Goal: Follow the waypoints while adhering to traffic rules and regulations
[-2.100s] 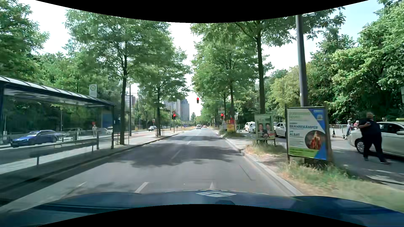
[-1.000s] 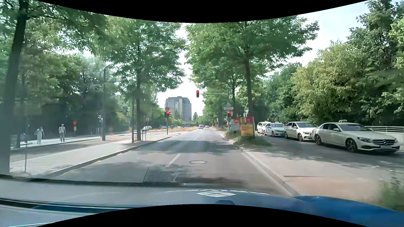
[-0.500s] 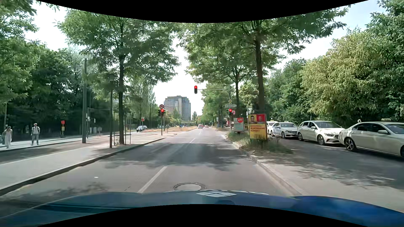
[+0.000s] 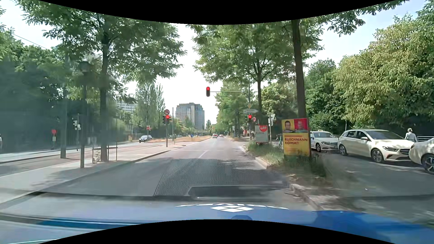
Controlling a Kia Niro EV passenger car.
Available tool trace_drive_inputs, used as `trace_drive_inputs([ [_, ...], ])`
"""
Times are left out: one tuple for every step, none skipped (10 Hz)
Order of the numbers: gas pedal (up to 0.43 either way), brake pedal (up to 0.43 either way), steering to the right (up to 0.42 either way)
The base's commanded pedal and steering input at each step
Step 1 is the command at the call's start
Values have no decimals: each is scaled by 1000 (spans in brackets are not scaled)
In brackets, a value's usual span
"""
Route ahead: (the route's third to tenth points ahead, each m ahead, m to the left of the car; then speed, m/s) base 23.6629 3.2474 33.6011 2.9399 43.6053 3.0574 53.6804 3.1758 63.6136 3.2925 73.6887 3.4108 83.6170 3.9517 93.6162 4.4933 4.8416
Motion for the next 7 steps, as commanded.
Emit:
trace_drive_inputs([
  [0,0,0],
  [0,0,-1],
  [0,0,-4],
  [0,0,-4],
  [0,0,-4],
  [0,0,-4],
  [0,0,-3],
])
